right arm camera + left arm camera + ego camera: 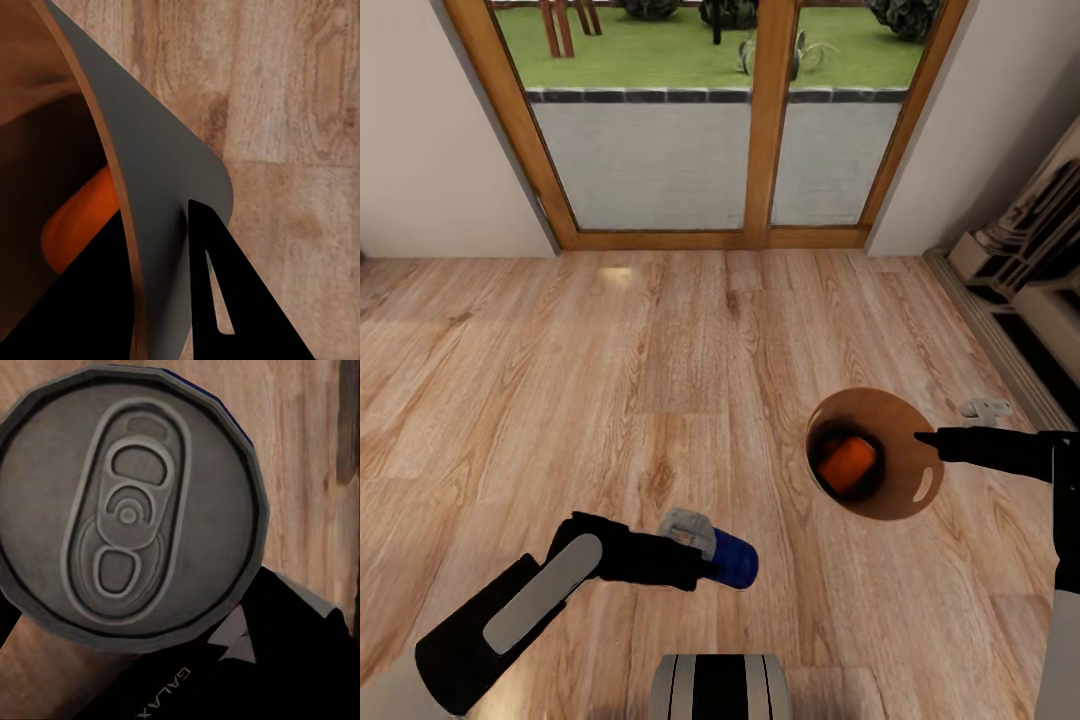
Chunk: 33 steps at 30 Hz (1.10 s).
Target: Put the three can of soda from the living room inside the tash can in the kitchen.
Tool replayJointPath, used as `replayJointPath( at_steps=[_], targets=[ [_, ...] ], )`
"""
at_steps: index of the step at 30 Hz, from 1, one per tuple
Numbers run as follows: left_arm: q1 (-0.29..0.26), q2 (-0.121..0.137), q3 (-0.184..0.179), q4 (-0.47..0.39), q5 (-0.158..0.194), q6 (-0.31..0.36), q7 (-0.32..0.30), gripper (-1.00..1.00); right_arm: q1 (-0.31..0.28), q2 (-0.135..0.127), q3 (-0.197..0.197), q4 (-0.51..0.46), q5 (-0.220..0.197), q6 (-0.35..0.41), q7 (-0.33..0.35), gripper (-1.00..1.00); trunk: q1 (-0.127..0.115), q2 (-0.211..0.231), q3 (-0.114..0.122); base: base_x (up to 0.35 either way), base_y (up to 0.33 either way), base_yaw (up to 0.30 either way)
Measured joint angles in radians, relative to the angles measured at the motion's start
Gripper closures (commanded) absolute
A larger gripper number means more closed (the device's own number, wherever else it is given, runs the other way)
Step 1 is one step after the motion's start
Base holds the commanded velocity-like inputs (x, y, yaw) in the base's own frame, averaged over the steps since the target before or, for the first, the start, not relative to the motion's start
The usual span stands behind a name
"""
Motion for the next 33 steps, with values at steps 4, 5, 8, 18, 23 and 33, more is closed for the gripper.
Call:
replayJointPath(
  at_steps=[4, 5, 8, 18, 23, 33],
  targets=[
    [-0.001, -0.002, 0.111, 0.0, -0.001, 0.05, -0.19, 1.0, 0.0, 0.0, -0.001, -0.001, 0.0, 0.0, 0.0, 1.0, 0.0, 0.0, 0.0, 0.0, 0.0, 0.0],
    [-0.005, -0.005, 0.122, 0.0, 0.006, 0.056, -0.243, 1.0, 0.0, 0.0, -0.003, -0.003, -0.001, -0.001, 0.0, 1.0, 0.0, 0.0, 0.0, 0.0, 0.0, 0.0],
    [-0.005, -0.05, 0.128, 0.0, 0.01, 0.061, -0.353, 1.0, 0.0, -0.001, -0.006, -0.006, -0.004, 0.0, 0.0, 1.0, 0.0, 0.0, 0.0, 0.0, 0.0, 0.0],
    [-0.019, -0.265, 0.129, 0.0, 0.007, 0.064, -0.38, 1.0, 0.0, 0.0, -0.004, -0.001, -0.004, 0.002, -0.074, 1.0, 0.0, 0.0, 0.0, 0.0, 0.0, 0.0],
    [-0.023, -0.3, 0.129, 0.0, -0.001, 0.064, -0.379, 1.0, 0.0, 0.019, -0.002, -0.004, 0.022, -0.01, -0.186, 1.0, 0.0, 0.0, 0.0, 0.0, 0.0, 0.0],
    [-0.146, -0.444, 0.174, 0.001, -0.005, 0.056, -0.218, 1.0, 0.0, 0.025, 0.0, -0.011, -0.006, 0.004, -0.194, 1.0, 0.0, 0.0, 0.0, 0.0, 0.0, 0.0]
  ],
)
